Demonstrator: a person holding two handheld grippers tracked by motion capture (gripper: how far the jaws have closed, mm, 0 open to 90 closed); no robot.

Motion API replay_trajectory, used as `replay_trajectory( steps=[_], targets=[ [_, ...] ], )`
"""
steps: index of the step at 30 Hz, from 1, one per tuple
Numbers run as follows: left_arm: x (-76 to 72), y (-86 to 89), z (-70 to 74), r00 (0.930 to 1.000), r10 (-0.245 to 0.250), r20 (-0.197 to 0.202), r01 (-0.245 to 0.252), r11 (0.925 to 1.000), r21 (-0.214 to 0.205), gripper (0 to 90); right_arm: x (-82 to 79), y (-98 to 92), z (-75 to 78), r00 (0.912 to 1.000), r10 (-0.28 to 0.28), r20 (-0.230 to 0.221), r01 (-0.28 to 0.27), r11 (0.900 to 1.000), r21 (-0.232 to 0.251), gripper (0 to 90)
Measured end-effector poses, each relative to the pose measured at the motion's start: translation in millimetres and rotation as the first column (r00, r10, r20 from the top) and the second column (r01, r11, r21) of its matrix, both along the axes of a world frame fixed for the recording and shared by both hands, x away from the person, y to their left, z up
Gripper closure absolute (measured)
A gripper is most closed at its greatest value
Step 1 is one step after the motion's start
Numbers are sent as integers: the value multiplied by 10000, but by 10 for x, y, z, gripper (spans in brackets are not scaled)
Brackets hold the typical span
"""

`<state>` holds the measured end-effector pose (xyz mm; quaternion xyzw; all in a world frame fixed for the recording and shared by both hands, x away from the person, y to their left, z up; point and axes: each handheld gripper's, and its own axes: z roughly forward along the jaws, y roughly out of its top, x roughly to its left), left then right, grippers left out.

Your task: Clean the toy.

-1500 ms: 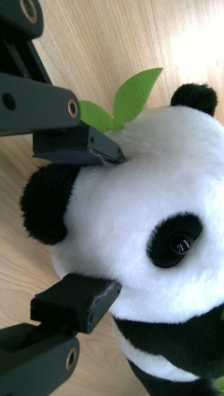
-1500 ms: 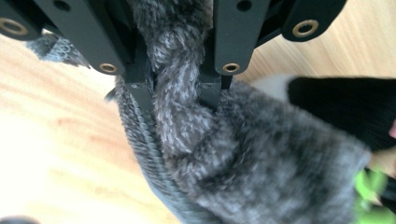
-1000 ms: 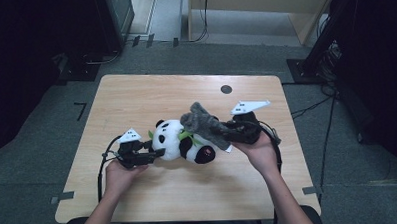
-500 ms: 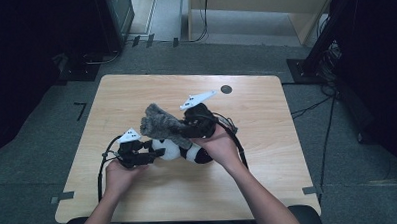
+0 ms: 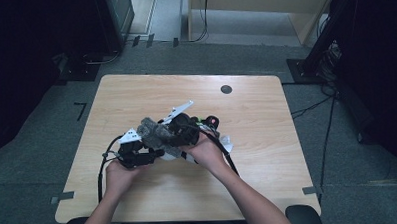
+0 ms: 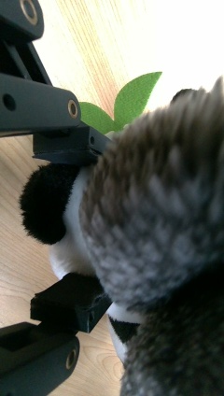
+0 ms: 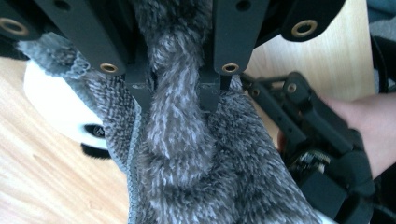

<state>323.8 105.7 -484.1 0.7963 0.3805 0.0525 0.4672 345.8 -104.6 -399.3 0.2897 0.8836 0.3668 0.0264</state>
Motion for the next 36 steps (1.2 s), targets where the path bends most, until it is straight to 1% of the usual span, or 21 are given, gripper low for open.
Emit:
replay_trajectory(
  steps=[6, 8, 12, 18, 23, 30, 36],
  targets=[
    [6, 4, -5, 10000, -35, -17, 35, 10000, -10, 413, -53, -135, -30, 9995, 154, -280, -154, 9999, 22, 756],
    [4, 0, -6, 10000, -14, -22, 14, 10000, -47, 413, -62, -154, -31, 9994, 186, -281, -186, 9998, 28, 758],
    [3, 2, -5, 10000, -41, -13, 41, 10000, 1, 419, -132, -234, -20, 9988, 367, -314, -372, 9992, -158, 761],
    [7, 4, -5, 10000, -5, -41, 4, 10000, -61, 421, -188, -346, -6, 9983, 427, -408, -442, 9984, -353, 763],
    [9, 4, -7, 10000, -5, -66, 4, 9999, -126, 423, -219, -514, 4, 9980, 308, -549, -327, 9989, -336, 763],
    [6, 0, -7, 10000, -76, -48, 75, 10000, -61, 431, -224, -723, 37, 9980, 100, -628, -112, 9998, -190, 763],
    [6, -1, -9, 10000, -92, -25, 92, 9999, -53, 432, -214, -893, 95, 9983, -245, -523, 241, 9997, -92, 762]
  ],
)
